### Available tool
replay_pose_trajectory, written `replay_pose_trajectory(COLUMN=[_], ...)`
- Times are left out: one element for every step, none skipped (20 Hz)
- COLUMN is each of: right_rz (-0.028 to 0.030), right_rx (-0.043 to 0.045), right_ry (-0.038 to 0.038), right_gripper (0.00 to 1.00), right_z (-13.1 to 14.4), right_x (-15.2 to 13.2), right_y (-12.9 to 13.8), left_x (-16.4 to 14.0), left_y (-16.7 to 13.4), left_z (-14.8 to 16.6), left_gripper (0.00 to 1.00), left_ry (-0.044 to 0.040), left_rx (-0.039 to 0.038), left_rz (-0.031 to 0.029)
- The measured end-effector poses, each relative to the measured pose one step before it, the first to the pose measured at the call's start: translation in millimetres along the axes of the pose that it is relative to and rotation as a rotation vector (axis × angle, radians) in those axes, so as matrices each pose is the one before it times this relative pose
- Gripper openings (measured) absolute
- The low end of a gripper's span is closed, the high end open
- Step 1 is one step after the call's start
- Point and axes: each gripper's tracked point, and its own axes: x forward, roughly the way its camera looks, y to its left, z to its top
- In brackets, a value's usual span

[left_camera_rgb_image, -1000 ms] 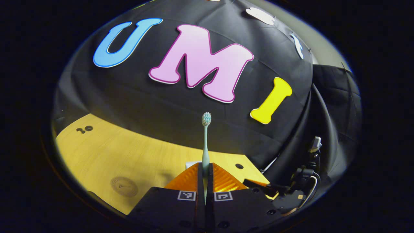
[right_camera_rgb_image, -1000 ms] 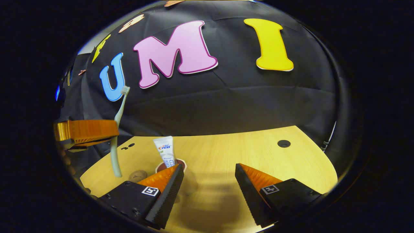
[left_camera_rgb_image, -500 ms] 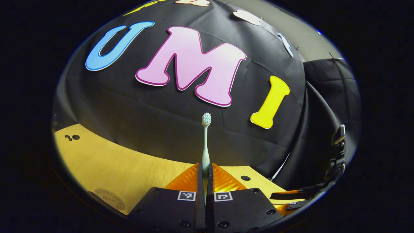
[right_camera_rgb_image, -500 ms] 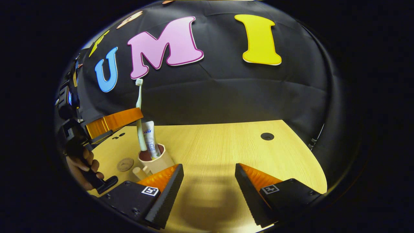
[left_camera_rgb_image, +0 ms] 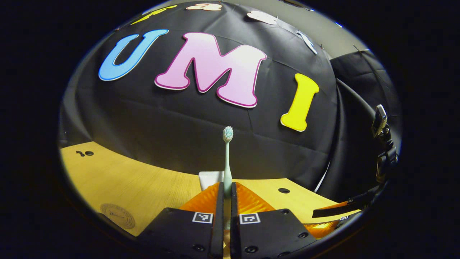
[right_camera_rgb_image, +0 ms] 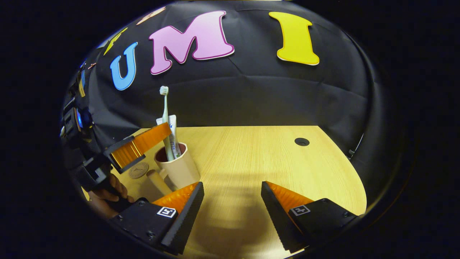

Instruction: Put the toothbrush and toothpaste on the desktop into the cup, then pick up the cup and place it on the coaster on the desktop.

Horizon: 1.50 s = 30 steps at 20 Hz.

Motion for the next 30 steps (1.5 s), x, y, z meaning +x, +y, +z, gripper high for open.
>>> replay_pose_trajectory(right_rz=[-0.00168,-0.00014,0.00152,0.00137,-0.0007,-0.00096,-0.00026,0.00378,0.00748,0.00899,0.00888,0.0079,0.00276,0.00561,0.01567,0.00954,0.00895,0.0068,0.01174,0.01587,0.0178,0.00544,0.00188,-0.00318,-0.00699,-0.0038,-0.0064,-0.00477,-0.01293,-0.01455], right_rx=[-0.00612,-0.00386,0.00033,0.00345,0.00478,0.00084,-0.00132,0.00363,0.00906,0.01113,0.01115,0.00732,0.00952,0.02274,0.02035,0.01462,0.00854,0.00502,0.00738,0.00741,0.00125,-0.00693,-0.00816,-0.00717,0.00337,0.01324,0.01987,0.01809,0.01585,0.00678], right_ry=[0.0032,0.00356,0.0033,0.00169,-0.0009,0.00006,0.00145,0.00428,0.00845,0.00843,0.00524,0.00404,0.00826,0.01733,0.01383,0.01539,0.01239,0.01096,0.01455,0.01744,0.02014,0.02083,0.02005,0.02701,0.02961,0.0362,0.03506,0.04041,0.03524,0.03752], right_gripper=[0.98,0.98,0.98,0.98,0.98,0.98,0.98,0.98,0.98,0.98,0.98,0.98,0.98,0.98,0.98,0.98,0.98,0.98,0.98,0.98,0.98,0.98,0.98,0.98,0.98,0.98,0.98,0.98,0.98,0.98], right_z=[-1.24,-0.98,-1.05,0.67,1.14,1.7,1.69,2.47,2.95,3.17,4.11,4.41,3.68,1.9,1.76,0.81,0.54,1.35,1.15,0.71,-0.42,-0.23,-0.09,-0.66,-0.91,-3.23,-3.38,-6.24,-5.02,-4.23], right_x=[0.33,0.21,-0.39,0.71,1.19,0.06,0.51,0.91,0.2,1.64,1.44,2.32,2.16,2.25,1.97,0.92,0.88,1.17,1.89,2.25,1.51,3.0,3.33,4.76,5.08,5.3,4.33,1.67,2.29,3.17], right_y=[-0.15,0.61,1.12,0.11,0.23,0.57,0.73,1.59,2.97,3.43,3.97,4.38,3.93,5.15,8.79,6.98,6.86,6.78,8.28,9.69,10.27,7.75,6.46,4.21,3.5,3.67,2.71,1.46,0.53,-1.29], left_x=[-2.0,-3.28,-3.44,-4.3,-3.37,-2.04,-6.34,-6.29,-6.29,-3.61,-12.51,-10.19,-11.54,-11.79,-11.55,-12.53,-13.09,-12.91,-12.55,-13.36,-12.13,-12.44,-9.56,-10.15,-9.04,-7.79,-7.55,-6.82,-5.37,-4.64], left_y=[-0.75,-1.66,-3.04,-4.39,-1.7,1.17,-0.94,1.02,2.71,3.61,4.66,5.05,5.98,4.9,1.44,-0.02,1.22,1.21,0.0,1.36,2.46,3.29,3.72,6.39,5.95,6.43,7.78,7.49,6.93,7.98], left_z=[-4.37,-5.64,-3.59,-2.88,-6.1,-3.9,3.52,2.99,4.03,1.31,4.92,4.64,2.4,2.9,0.2,1.81,0.65,3.19,2.26,1.79,1.03,2.05,-0.07,-1.66,-0.61,-1.21,-0.78,-0.1,-0.02,-0.03], left_gripper=[0.14,0.15,0.22,0.31,0.45,0.59,0.72,0.75,0.83,0.87,0.98,0.98,0.98,0.97,0.97,0.97,0.97,0.97,0.97,0.97,0.97,0.98,0.97,0.98,0.97,0.97,0.98,0.97,0.97,0.97], left_ry=[0.00332,0.00739,0.00656,0.01002,0.02228,0.01681,0.00152,0.00337,0.00616,0.00449,0.00394,0.00504,0.00647,0.00758,0.0113,0.00846,0.00474,0.00715,0.01163,0.01478,0.01489,0.01297,0.01379,0.01575,0.01359,0.01333,0.0119,0.00926,0.00944,0.00656], left_rx=[0.0017,0.01163,0.01076,0.01208,0.00969,-0.00416,-0.00397,-0.00177,0.00076,-0.00118,-0.00916,-0.01517,-0.01803,-0.01616,-0.00739,0.00692,0.00962,0.00382,-0.00447,-0.00868,-0.00755,-0.00579,-0.00186,0.00307,0.00568,0.00642,0.00493,0.00227,-0.00247,-0.00558], left_rz=[0.00298,-0.00045,-0.00789,-0.01329,-0.00697,0.00305,-0.00522,0.0003,0.00578,0.01243,0.01636,0.01685,0.0212,0.02334,0.01334,0.0057,0.00668,0.00789,0.00359,0.00672,0.00861,0.00838,0.01002,0.01345,0.01298,0.0126,0.0147,0.01424,0.01473,0.01481])
